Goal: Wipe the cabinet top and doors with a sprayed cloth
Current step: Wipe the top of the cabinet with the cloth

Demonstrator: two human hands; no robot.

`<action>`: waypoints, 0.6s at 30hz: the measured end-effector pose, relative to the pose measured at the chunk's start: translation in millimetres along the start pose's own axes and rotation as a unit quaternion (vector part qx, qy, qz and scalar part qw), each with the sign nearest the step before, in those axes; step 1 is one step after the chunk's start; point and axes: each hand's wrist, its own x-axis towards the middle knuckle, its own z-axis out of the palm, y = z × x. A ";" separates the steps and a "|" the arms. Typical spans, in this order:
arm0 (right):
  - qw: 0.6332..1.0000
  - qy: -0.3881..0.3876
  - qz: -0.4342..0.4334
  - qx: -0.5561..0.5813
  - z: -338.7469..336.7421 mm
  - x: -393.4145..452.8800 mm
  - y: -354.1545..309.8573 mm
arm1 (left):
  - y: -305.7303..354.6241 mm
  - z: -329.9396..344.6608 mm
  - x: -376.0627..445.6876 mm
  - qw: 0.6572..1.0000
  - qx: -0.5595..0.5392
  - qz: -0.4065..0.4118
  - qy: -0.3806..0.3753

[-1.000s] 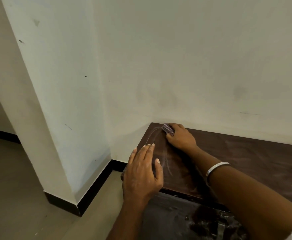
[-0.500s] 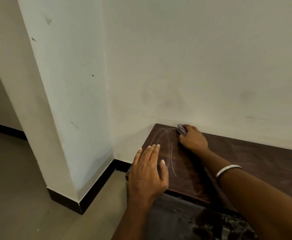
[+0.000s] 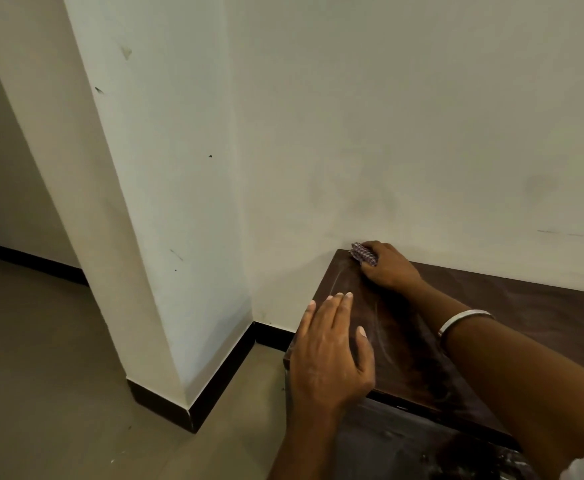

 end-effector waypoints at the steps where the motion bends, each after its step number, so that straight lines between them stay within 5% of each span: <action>1: 1.000 0.006 0.001 -0.002 1.4 1.4 0.0 | -0.4 0.3 0.4 1.000 0.001 0.000 0.002; 5: 0.999 0.025 -0.017 -0.014 14.8 3.3 -12.5 | -0.9 1.7 1.2 1.000 -0.004 -0.001 0.004; 11: 0.992 -0.051 -0.119 0.000 29.7 8.1 -38.8 | -2.4 0.8 1.0 1.000 -0.012 -0.006 -0.008; 18: 0.998 -0.006 -0.059 0.001 16.5 21.5 -10.2 | -3.0 0.7 0.0 1.000 -0.015 0.001 -0.007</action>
